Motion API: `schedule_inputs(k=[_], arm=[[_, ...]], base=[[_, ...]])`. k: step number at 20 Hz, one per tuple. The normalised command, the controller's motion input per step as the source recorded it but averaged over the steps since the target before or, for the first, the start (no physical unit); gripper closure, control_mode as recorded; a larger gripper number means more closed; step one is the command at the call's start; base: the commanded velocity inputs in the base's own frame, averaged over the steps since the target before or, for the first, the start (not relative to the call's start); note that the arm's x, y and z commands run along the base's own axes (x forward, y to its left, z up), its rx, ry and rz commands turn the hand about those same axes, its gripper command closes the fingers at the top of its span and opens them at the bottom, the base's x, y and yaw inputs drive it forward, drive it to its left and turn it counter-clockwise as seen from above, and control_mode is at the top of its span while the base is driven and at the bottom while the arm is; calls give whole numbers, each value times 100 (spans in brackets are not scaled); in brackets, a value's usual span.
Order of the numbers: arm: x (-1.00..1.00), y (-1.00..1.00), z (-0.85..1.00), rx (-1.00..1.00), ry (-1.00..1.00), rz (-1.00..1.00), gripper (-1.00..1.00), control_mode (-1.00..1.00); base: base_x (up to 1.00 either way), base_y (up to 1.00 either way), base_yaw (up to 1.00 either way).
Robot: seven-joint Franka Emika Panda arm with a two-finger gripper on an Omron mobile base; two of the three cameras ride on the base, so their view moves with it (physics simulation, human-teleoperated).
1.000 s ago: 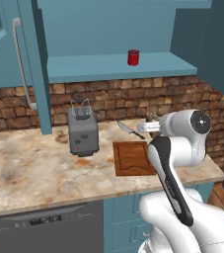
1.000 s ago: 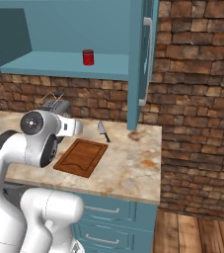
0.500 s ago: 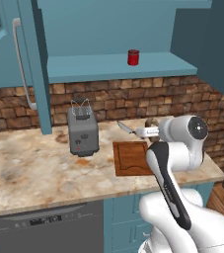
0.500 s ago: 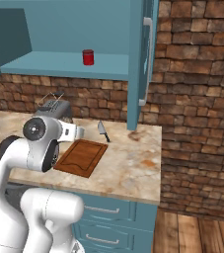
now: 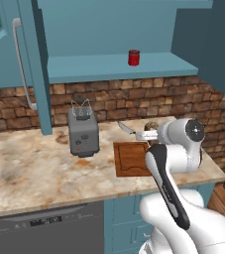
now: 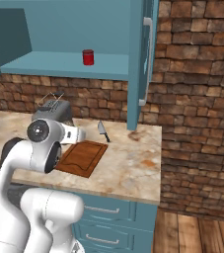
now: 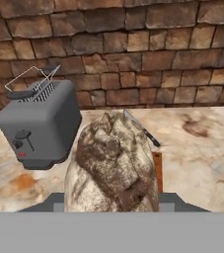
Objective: Pick the bread, place it on the cutting board, pick the jam, place it on the counter, and close the cabinet.
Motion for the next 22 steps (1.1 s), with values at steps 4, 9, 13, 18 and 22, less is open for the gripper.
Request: schedule_inputs(k=[4, 9, 13, 18, 22], arm=[[16, 0, -29, 0, 0, 0, 100, -100], [25, 0, -25, 0, 0, 0, 100, -100], [27, 0, -22, 0, 0, 0, 100, -100], [24, 0, -20, 0, 0, 0, 100, -100], [16, 0, -15, 0, 0, 0, 100, -100]], base=[[0, 0, 0], [0, 0, 0], [0, 0, 0], [0, 0, 0], [0, 0, 0]])
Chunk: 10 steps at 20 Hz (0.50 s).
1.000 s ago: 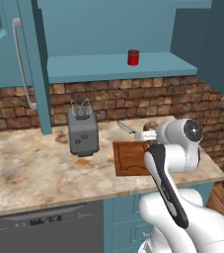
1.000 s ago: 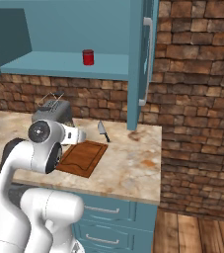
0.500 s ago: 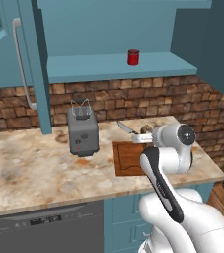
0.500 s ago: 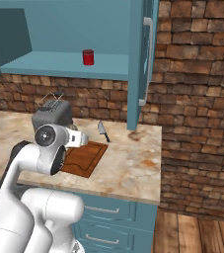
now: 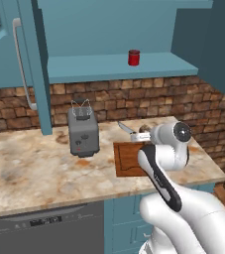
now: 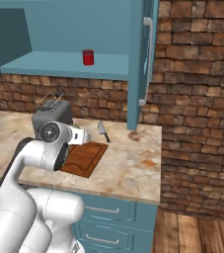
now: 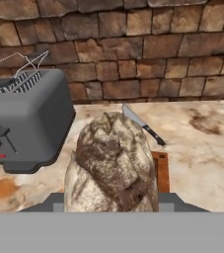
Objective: Pick the bread, place it on the cutting board, pick the jam, place it on the counter, and close the cabinet.
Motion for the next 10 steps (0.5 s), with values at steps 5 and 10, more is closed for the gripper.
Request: schedule_inputs(k=[5, 10], arm=[[16, 0, -15, 0, 0, 0, 100, -100], [16, 0, -15, 0, 0, 0, 100, -100]], base=[[0, 0, 0], [0, 0, 0]])
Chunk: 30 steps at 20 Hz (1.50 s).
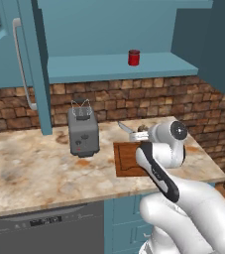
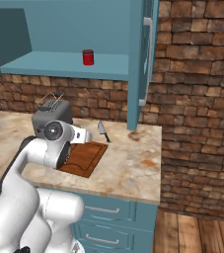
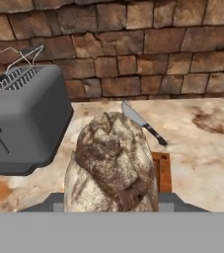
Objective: Pick the bread, place it on the cutting board, pick the jam, place it on the counter, and close the cabinet.
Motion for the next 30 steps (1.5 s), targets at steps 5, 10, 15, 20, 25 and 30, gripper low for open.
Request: schedule_inputs(k=[5, 10, 15, 20, 25, 30], arm=[[16, 0, -16, 0, 0, 0, 100, -100], [17, 0, -19, 0, 0, 0, 100, -100], [17, 0, -24, 0, 0, 0, 100, -100], [10, 0, -25, 0, 0, 0, 100, -100], [1, 0, -25, 0, 0, 0, 100, -100], [0, 0, -29, 0, 0, 0, 100, -100]], base=[[0, 0, 0], [0, 0, 0], [0, 0, 0], [0, 0, 0], [0, 0, 0], [0, 0, 0]])
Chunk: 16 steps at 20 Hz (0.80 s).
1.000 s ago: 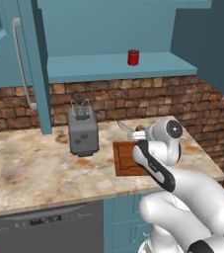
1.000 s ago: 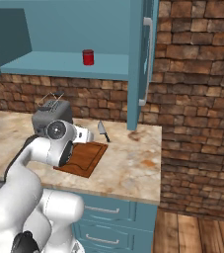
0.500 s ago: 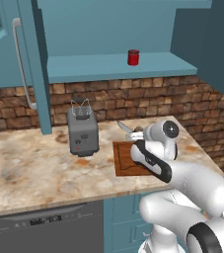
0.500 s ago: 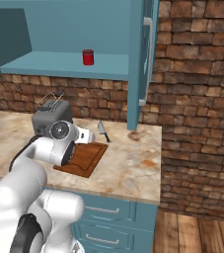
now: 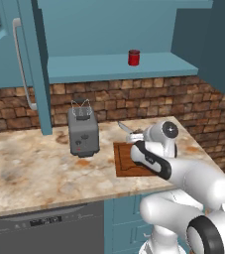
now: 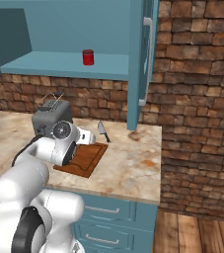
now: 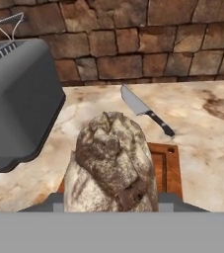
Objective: Pick the bread, place it on the cutting board, pick the jam, place it on the counter, and close the cabinet.
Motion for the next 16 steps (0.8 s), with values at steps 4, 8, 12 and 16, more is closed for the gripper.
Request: schedule_inputs(k=[4, 8, 12, 16], arm=[[0, 0, -32, 0, 0, 0, 100, -100], [0, 0, -30, 0, 0, 0, 100, -100], [0, 0, -35, 0, 0, 0, 100, -100], [0, 0, -33, 0, 0, 0, 100, -100]], base=[[0, 0, 0], [0, 0, 0], [0, 0, 0], [0, 0, 0]])
